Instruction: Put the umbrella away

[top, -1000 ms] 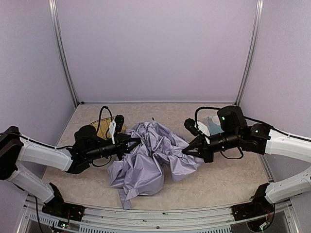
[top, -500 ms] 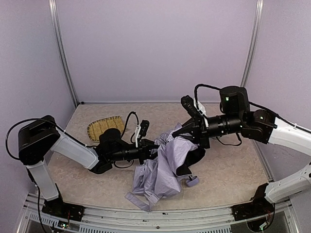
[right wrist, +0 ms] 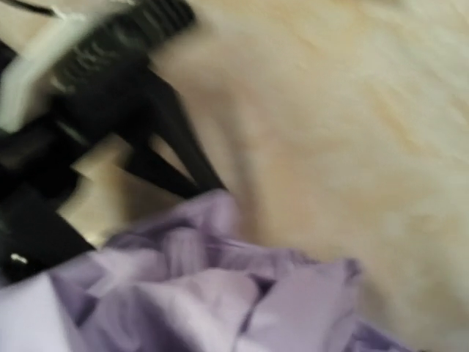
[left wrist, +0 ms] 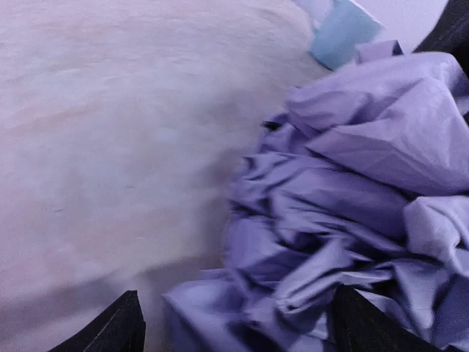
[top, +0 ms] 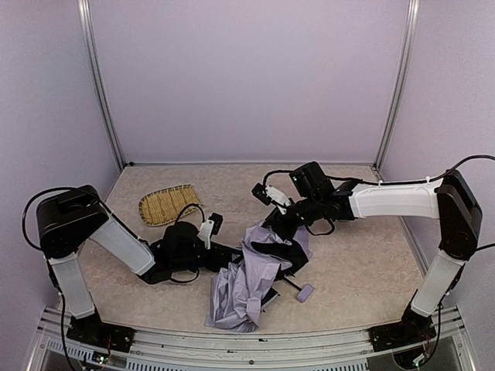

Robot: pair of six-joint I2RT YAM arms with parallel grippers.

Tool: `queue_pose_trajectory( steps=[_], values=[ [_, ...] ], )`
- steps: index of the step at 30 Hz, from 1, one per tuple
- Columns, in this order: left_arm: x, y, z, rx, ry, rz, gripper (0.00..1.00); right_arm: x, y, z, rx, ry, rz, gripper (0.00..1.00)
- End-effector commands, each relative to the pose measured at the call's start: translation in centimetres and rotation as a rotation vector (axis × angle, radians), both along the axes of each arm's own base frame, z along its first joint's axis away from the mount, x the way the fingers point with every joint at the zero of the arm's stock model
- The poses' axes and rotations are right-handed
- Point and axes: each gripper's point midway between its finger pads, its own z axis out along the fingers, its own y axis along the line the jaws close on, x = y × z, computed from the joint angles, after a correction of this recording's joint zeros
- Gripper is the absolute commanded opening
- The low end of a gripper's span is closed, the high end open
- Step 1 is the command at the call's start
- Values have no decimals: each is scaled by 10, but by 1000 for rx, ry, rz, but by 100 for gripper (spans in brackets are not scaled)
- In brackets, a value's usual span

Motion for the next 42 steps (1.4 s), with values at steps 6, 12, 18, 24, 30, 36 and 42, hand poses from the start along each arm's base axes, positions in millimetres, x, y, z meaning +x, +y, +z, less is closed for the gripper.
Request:
queue_pose_trajectory(
  steps=[6,12,18,24,30,36,42],
  values=[
    [35,73,16,175,-156,369,94,43,-18,33,-71,-54,-232,79],
    [19,68,71,-2,-284,252,98,17,-58,71,-54,-69,-338,100],
    [17,83,106,-17,-358,278,97,-26,-113,39,-153,12,-470,66],
    [2,105,156,-58,-444,309,95,-95,-105,-10,-105,177,-362,38],
    [-9,112,181,-102,-487,304,95,-97,-90,-53,-124,215,-331,40],
    [-16,114,186,-114,-488,308,95,-106,-66,-97,-276,229,-239,45],
    [-21,118,187,-115,-497,312,95,-102,-76,-136,-474,218,-273,45]
  ],
)
